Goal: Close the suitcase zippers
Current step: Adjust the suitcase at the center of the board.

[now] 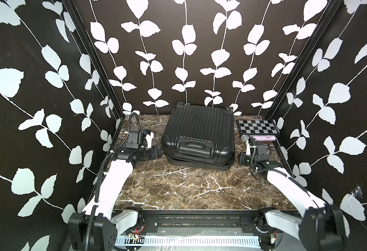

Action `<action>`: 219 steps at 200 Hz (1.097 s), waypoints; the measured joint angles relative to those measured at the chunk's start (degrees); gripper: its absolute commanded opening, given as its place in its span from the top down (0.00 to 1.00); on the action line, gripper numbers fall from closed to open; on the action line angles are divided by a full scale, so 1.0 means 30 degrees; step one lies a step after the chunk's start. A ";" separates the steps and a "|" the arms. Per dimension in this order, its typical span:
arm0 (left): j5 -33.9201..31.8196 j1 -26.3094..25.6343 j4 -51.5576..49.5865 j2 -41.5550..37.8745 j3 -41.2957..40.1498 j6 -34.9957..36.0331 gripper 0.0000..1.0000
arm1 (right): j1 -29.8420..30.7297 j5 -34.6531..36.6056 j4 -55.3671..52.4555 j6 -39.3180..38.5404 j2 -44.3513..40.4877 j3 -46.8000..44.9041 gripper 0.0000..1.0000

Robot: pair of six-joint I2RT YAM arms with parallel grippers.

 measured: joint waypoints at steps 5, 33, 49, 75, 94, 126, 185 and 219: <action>0.0306 0.0000 0.0051 -0.0102 -0.0306 -0.0124 0.41 | 0.0000 -0.0073 0.0015 -0.0066 0.0488 0.0248 0.60; 0.1530 0.0000 0.0627 -0.0138 -0.1909 -0.1341 0.37 | 0.0051 -0.1093 0.0109 -0.0291 0.2805 0.1377 0.61; 0.1523 -0.0015 0.0729 -0.0058 -0.2127 -0.2120 0.31 | 0.0182 -0.1282 0.0219 -0.0321 0.3461 0.1515 0.60; 0.0678 -0.0015 0.0627 -0.0015 -0.1581 -0.3002 0.27 | 0.1086 -0.1457 0.0517 -0.0124 0.3687 0.1428 0.60; -0.0189 -0.0015 0.0219 0.0080 -0.0568 -0.3563 0.26 | 0.2244 -0.1887 0.1107 0.0401 0.3978 0.1107 0.60; -0.1253 -0.0015 0.0051 0.0095 0.0590 -0.4787 0.25 | 0.4663 -0.2586 0.2368 0.1333 0.5195 0.0925 0.60; -0.2266 -0.0022 0.0291 0.0321 0.2047 -0.8531 0.27 | 0.7796 -0.2747 0.3840 0.2426 0.7125 0.1464 0.60; -0.3504 -0.0503 -0.0233 0.1909 0.4590 -1.0040 0.29 | 0.7985 -0.1843 0.4262 0.2565 0.6579 0.1326 0.60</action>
